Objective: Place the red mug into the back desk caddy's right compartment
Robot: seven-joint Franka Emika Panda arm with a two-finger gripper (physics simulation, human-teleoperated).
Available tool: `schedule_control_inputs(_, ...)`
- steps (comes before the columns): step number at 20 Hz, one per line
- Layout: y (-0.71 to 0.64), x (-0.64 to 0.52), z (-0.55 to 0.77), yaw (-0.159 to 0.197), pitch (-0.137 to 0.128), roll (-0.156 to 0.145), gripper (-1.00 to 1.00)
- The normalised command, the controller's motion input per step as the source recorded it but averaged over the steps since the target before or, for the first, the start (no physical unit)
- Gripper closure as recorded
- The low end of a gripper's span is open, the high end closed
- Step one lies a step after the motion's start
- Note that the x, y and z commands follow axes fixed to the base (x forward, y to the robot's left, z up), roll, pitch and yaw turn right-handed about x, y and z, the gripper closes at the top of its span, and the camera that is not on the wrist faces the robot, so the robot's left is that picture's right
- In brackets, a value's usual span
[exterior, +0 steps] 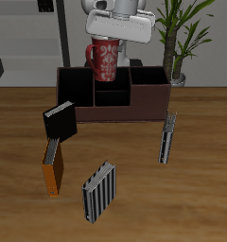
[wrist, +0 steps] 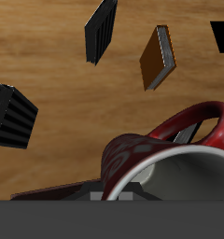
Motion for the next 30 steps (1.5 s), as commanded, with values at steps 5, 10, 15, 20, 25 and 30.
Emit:
schedule_control_inputs(5,0.06,-0.42,0.05,0.033,-0.033,0.037,1.0)
schedule_control_inputs(10,0.05,-0.46,0.07,0.003,-0.019,0.032,1.0)
schedule_control_inputs(15,0.06,-0.36,0.0,0.009,-0.006,0.015,1.0)
schedule_control_inputs(20,0.05,-0.2,-0.02,0.003,0.001,0.018,1.0)
schedule_control_inputs(25,0.15,-0.29,0.02,0.048,-0.012,0.025,1.0)
schedule_control_inputs(30,0.29,-0.29,-0.03,0.066,-0.002,0.058,1.0)
